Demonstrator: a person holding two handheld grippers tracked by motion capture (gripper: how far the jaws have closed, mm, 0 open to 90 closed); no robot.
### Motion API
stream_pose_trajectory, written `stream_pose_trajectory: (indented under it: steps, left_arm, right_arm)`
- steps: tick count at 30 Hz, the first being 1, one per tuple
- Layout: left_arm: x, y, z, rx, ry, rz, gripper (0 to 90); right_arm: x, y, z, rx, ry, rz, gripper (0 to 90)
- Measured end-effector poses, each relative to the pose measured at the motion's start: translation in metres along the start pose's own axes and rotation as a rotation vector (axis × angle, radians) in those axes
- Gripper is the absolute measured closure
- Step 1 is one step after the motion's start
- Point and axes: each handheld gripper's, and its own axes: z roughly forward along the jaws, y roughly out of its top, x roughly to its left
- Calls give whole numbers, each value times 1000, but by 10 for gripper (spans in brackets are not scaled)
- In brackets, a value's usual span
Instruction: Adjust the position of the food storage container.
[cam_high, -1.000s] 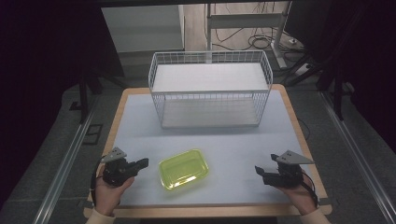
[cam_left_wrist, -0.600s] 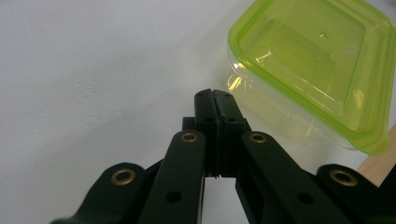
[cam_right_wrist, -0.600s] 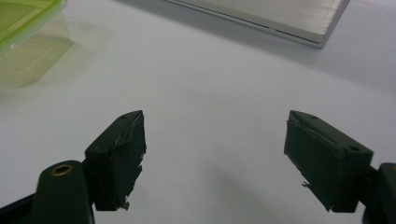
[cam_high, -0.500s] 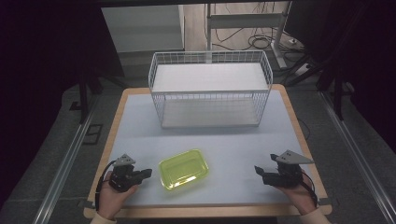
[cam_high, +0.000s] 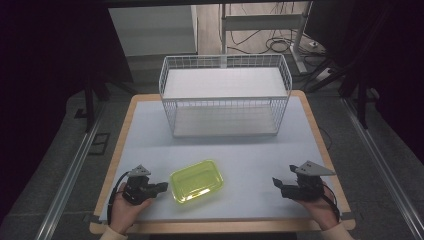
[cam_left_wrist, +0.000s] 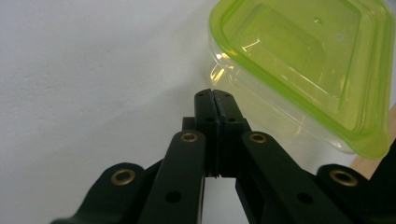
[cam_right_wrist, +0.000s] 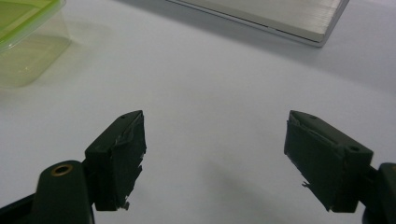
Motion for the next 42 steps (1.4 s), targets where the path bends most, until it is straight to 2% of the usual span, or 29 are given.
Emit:
stream_pose_trajectory:
  steps: [4, 6, 23, 32, 42]
  left_arm:
    - [-5, 3, 5, 11, -10, 20, 897]
    - [-7, 4, 7, 20, 0, 31, 897]
    - [-10, 17, 23, 43, -2, 39, 897]
    - [-13, 30, 34, 44, -13, 42, 896]
    - [-20, 43, 48, 55, -26, 64, 896]
  right_arm:
    - [0, 0, 0, -2, -2, 1, 208]
    - [0, 0, -1, -2, -3, 1, 208]
    - [0, 1, -1, -5, 0, 11, 208]
    - [0, 1, -1, -3, 0, 12, 208]
    - [0, 1, -1, -5, 0, 11, 208]
